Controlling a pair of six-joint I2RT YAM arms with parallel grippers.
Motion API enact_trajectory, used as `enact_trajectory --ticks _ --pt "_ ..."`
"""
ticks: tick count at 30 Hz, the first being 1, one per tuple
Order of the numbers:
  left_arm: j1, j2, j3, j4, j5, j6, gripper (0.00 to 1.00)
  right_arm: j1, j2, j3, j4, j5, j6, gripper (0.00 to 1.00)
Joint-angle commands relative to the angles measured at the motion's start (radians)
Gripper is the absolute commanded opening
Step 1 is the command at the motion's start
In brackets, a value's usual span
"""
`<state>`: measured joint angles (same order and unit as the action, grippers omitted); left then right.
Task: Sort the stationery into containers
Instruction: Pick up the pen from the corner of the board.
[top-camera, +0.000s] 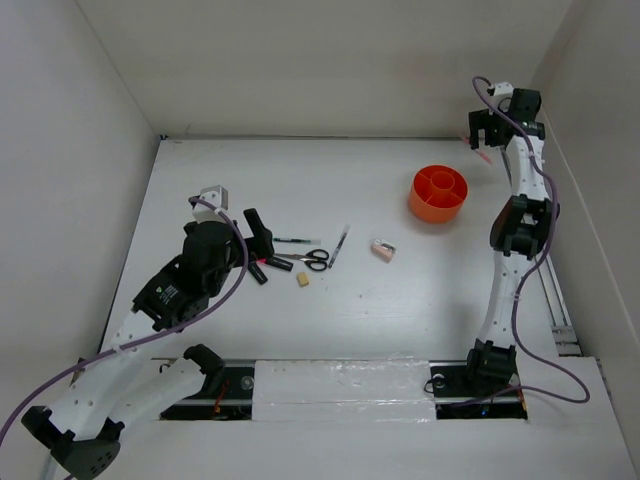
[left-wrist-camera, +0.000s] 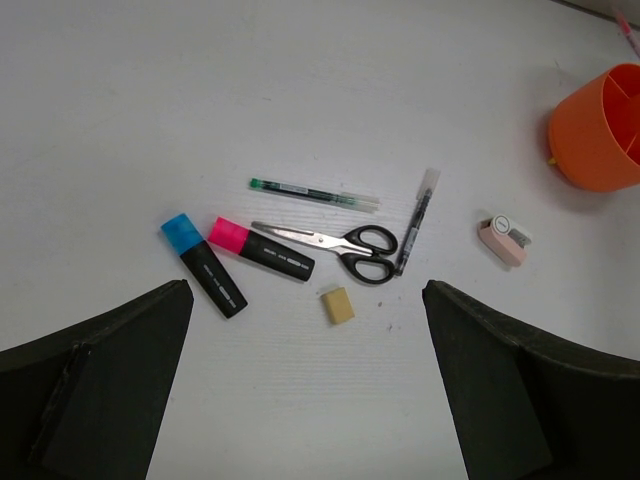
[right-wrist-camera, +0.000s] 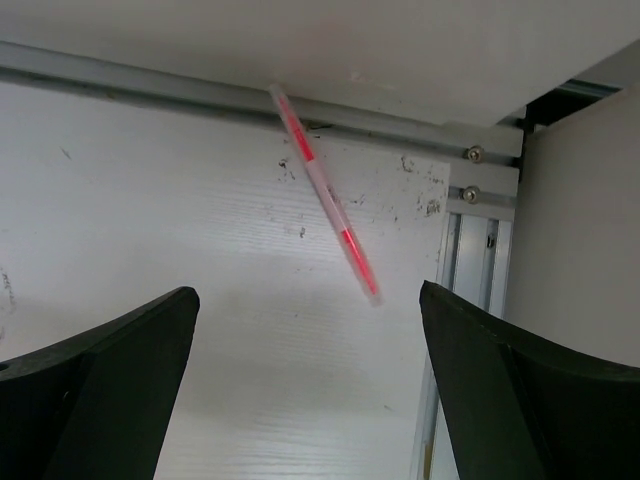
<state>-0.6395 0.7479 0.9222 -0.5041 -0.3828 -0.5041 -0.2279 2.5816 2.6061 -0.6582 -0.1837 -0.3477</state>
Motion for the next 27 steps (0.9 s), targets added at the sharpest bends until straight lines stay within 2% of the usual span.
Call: enact_trajectory --ticks 1,5,10,27 --pt "0.000 -0.001 -0.002 0.035 0.004 0.015 1.00 -0.016 0.072 0.049 -0.015 -0.045 -0.066 0.98" --pt "0.000 0.008 -0.011 0.044 -0.005 0.015 1.00 -0.036 0.094 0.049 -0.015 -0.137 -0.066 0.98" --pt "0.000 0.018 -0.011 0.044 -0.005 0.015 1.00 -0.068 0.094 0.058 0.064 -0.204 -0.057 0.98" --pt "0.000 0.018 -0.011 0.044 0.004 0.024 1.00 -0.120 0.138 0.112 0.117 -0.318 0.027 0.99"
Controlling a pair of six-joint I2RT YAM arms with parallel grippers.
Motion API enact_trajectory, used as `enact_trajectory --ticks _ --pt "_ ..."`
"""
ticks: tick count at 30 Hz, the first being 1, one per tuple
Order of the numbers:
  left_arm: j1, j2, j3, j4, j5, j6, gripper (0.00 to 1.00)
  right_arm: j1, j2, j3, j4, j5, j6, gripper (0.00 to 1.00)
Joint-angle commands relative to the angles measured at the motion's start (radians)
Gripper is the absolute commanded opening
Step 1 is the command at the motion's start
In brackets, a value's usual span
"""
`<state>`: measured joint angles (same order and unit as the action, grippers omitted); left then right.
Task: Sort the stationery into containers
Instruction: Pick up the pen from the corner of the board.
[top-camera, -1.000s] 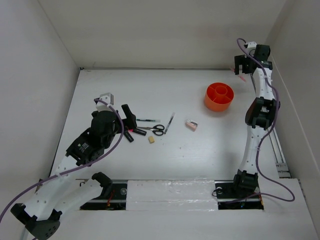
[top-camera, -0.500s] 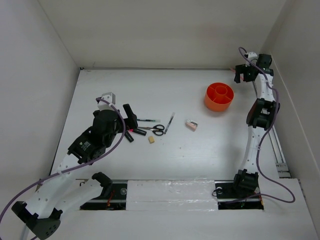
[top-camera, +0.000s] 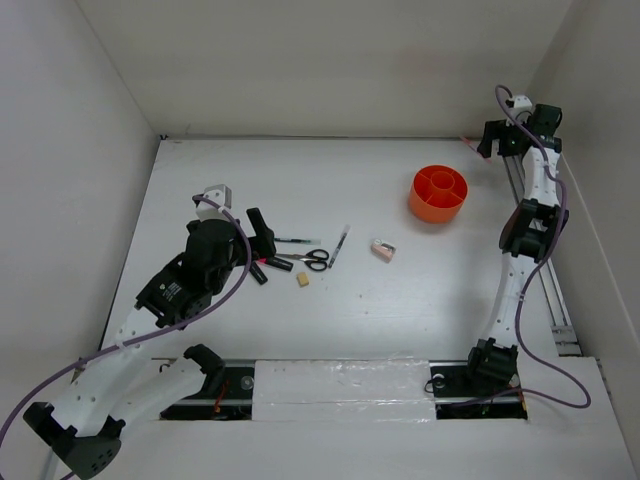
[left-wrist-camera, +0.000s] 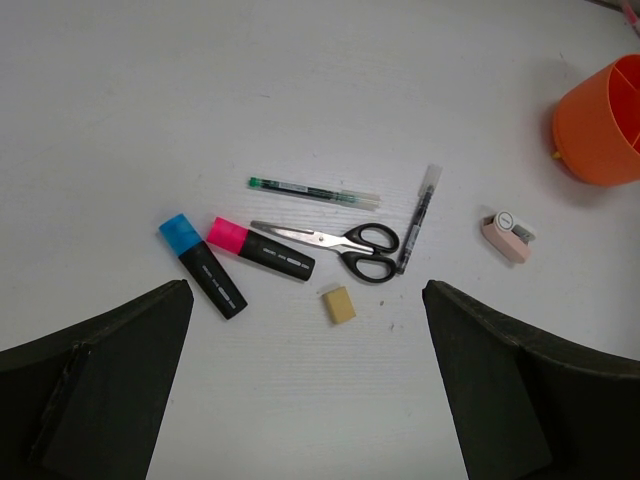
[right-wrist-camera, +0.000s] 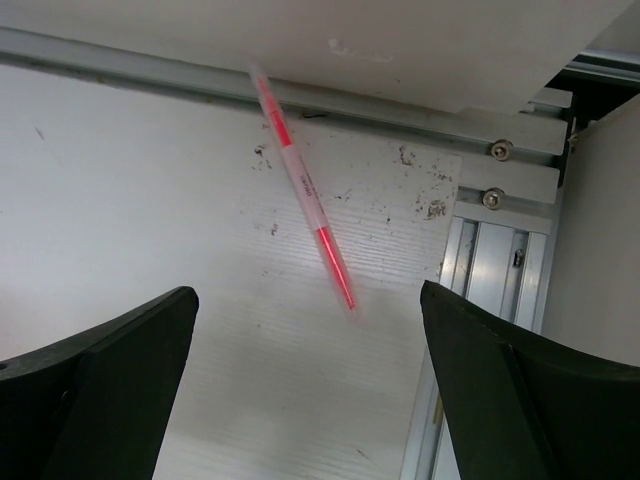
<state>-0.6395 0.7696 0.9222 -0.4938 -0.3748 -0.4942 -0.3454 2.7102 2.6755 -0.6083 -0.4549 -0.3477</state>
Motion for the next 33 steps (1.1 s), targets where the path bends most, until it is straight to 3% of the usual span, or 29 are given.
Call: enact_trajectory --ticks 1,23,33 --pt "0.000 -0.004 -0.011 0.034 -0.004 0.014 1.00 -0.003 0.010 0.055 0.067 -0.047 0.044 0.99" --pt "0.000 -0.013 -0.011 0.034 -0.013 0.014 1.00 0.026 0.005 -0.019 0.082 0.110 0.134 0.99" --pt "0.000 -0.013 -0.011 0.034 -0.013 0.014 1.00 0.026 0.042 0.030 -0.064 0.137 0.069 0.95"
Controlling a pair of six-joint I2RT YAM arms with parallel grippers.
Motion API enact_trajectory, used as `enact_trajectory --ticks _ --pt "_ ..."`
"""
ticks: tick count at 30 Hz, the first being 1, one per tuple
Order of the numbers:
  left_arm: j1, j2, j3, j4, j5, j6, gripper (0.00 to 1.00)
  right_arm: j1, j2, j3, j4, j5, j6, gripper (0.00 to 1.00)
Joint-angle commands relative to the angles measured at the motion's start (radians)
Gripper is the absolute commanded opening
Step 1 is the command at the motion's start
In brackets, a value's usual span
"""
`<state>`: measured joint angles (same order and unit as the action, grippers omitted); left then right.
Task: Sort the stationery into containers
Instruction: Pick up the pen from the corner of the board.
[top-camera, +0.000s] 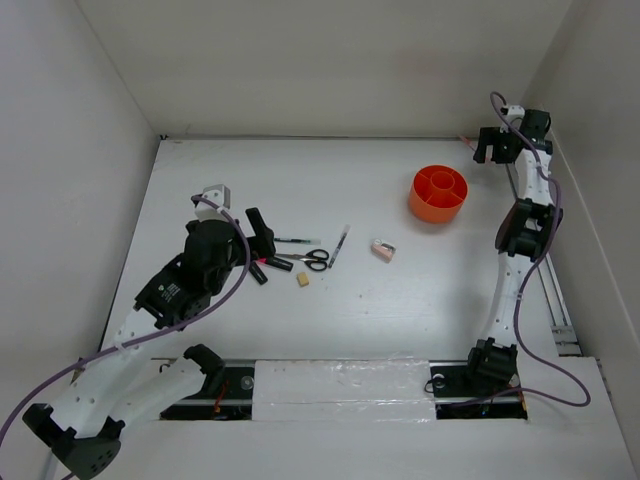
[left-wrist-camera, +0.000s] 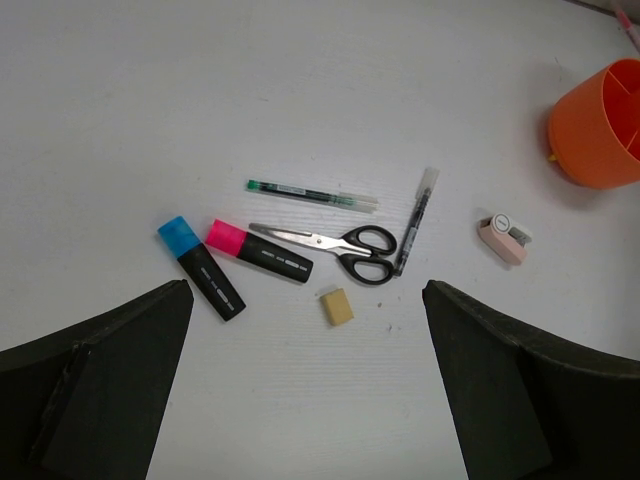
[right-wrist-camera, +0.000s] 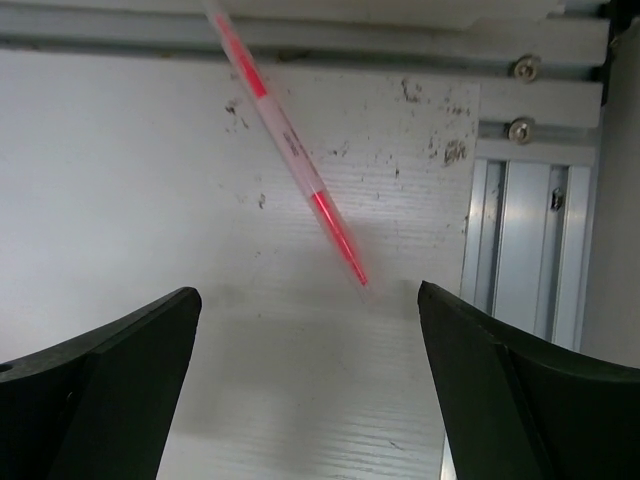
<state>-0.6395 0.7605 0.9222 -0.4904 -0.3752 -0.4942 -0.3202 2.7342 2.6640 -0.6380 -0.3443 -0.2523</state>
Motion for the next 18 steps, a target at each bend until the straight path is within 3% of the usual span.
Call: enact_trajectory --ticks 1,7,14,18 --pt "0.000 0.005 -0.011 0.030 -0.013 0.014 1.00 0.001 0.028 0.042 -0.034 0.027 -0.027 0.95" --pt "0.000 0.005 -0.011 0.030 -0.013 0.014 1.00 0.001 0.028 0.056 -0.034 0.027 -0.027 0.93" --pt "0.000 -0.004 -0.011 0.030 -0.022 0.014 1.00 0.012 0.039 0.065 -0.034 0.039 -0.027 0.83" --pt "0.000 -0.004 -0.011 0.021 -0.033 0.014 1.00 0.035 0.039 0.065 -0.034 0.105 -0.027 0.81"
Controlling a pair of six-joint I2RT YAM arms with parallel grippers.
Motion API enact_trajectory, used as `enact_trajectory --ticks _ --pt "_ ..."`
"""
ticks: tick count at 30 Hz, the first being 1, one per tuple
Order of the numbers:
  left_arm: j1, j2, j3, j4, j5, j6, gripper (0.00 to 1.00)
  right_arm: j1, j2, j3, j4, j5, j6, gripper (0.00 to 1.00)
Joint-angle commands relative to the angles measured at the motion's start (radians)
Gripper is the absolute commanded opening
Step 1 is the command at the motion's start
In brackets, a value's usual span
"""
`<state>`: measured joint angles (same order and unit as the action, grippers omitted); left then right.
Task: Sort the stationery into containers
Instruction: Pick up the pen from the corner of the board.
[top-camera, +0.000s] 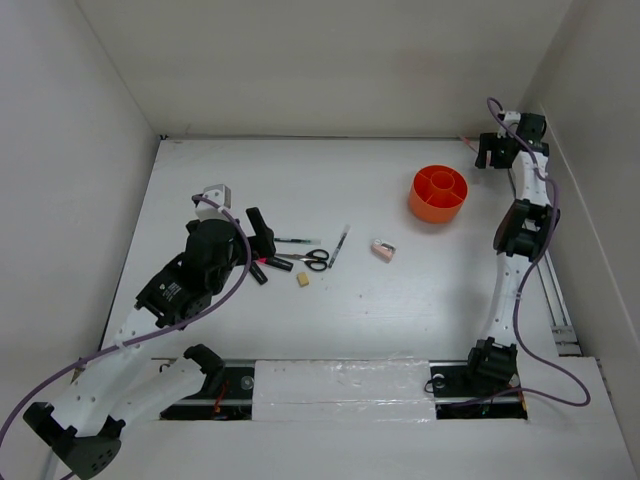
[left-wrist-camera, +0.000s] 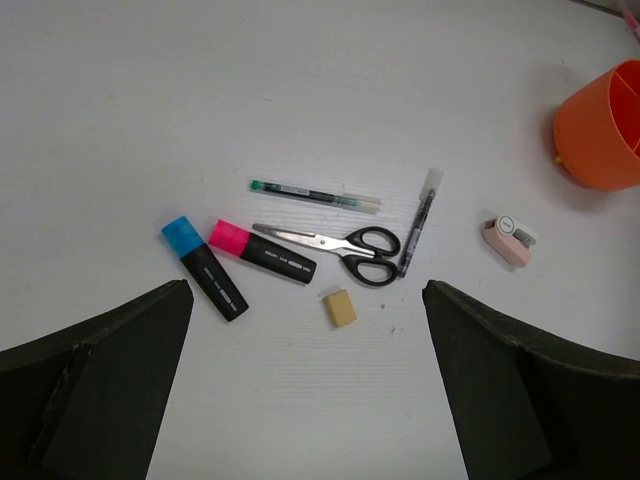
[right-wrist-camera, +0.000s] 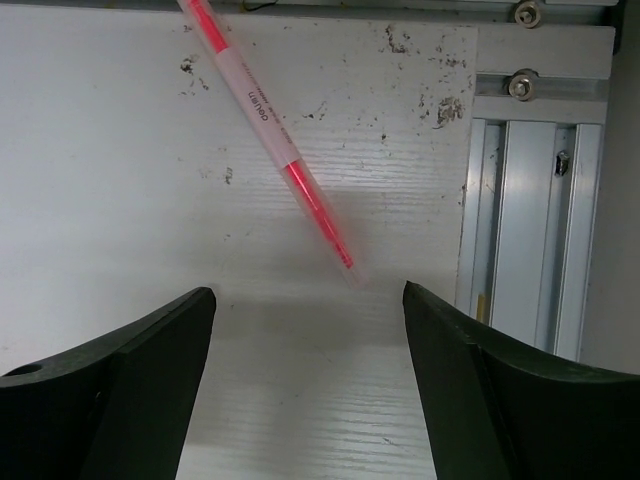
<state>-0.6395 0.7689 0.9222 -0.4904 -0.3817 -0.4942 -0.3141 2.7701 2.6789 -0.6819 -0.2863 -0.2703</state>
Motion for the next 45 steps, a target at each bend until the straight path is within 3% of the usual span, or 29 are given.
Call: enact_trajectory --ticks 1,18,26,36,42,43,44,45 --pt "0.000 -0.013 -0.011 0.021 -0.026 0.005 1.00 0.029 0.003 0.050 0.010 0.059 -0.009 0.81" --pt "0.000 -0.040 -0.011 0.021 -0.054 -0.004 1.00 0.038 0.023 0.081 -0.021 -0.013 -0.063 0.78" --pt "0.000 -0.040 -0.011 0.021 -0.063 -0.004 1.00 0.038 0.014 0.056 0.015 0.120 -0.015 0.78" --pt "0.000 -0.049 -0.011 0.012 -0.072 -0.004 1.00 0.038 0.034 0.078 0.005 0.059 -0.024 0.76" --pt "0.000 -0.059 -0.011 0.012 -0.091 -0.014 1.00 0.038 0.014 0.065 -0.005 0.047 -0.035 0.62" --pt "0.000 -0.068 -0.011 0.012 -0.091 -0.014 1.00 0.038 0.014 0.055 0.004 0.056 -0.035 0.51" --pt "0.000 -0.068 -0.011 0.012 -0.091 -0.014 1.00 0.038 0.014 0.042 0.004 0.077 -0.035 0.19" --pt "0.000 -0.077 -0.011 0.012 -0.091 -0.014 1.00 0.038 0.003 0.033 0.004 0.078 -0.035 0.20"
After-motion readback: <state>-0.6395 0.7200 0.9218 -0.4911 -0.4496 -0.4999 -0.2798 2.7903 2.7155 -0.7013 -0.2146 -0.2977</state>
